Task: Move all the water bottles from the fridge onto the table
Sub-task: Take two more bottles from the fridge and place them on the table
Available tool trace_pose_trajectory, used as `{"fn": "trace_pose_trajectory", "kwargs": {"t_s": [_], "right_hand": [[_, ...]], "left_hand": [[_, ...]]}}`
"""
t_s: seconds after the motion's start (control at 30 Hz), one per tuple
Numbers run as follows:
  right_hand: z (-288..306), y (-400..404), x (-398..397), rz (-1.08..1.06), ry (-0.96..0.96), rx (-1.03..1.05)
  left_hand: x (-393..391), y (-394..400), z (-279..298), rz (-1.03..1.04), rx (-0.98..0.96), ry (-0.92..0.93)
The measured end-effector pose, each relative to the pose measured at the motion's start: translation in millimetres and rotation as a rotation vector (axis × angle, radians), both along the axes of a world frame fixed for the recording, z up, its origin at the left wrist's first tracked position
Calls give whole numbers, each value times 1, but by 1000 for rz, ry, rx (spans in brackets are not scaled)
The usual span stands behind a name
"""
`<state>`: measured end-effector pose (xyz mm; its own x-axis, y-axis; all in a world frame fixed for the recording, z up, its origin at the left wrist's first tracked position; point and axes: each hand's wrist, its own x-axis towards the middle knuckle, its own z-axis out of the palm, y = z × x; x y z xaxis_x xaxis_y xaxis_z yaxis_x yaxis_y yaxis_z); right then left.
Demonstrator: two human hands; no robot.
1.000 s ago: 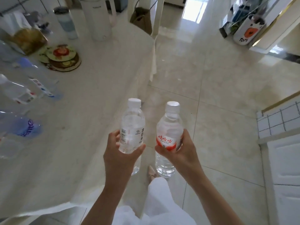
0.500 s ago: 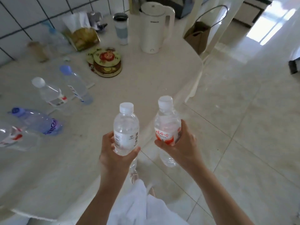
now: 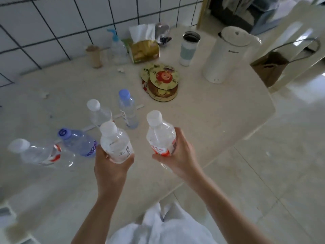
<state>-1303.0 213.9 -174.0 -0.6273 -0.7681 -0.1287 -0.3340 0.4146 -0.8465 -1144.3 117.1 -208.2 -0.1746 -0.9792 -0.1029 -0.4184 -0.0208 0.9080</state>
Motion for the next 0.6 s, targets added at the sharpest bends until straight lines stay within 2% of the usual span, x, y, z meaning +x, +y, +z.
{"fn": "trace_pose_trajectory", "kwargs": {"t_s": [0.13,0.47,0.6], "right_hand": [[-9,-45,-2,65,-31,-20],[-24,-101,-9,272,-44,-34],[-42,-111,-13,301,-108,-23]], "left_hand": [[0,-26,-4,71,-53,-62],[-10,-37,-17,313,47,-63],[-19,-39,-24,384,65,-83]]}}
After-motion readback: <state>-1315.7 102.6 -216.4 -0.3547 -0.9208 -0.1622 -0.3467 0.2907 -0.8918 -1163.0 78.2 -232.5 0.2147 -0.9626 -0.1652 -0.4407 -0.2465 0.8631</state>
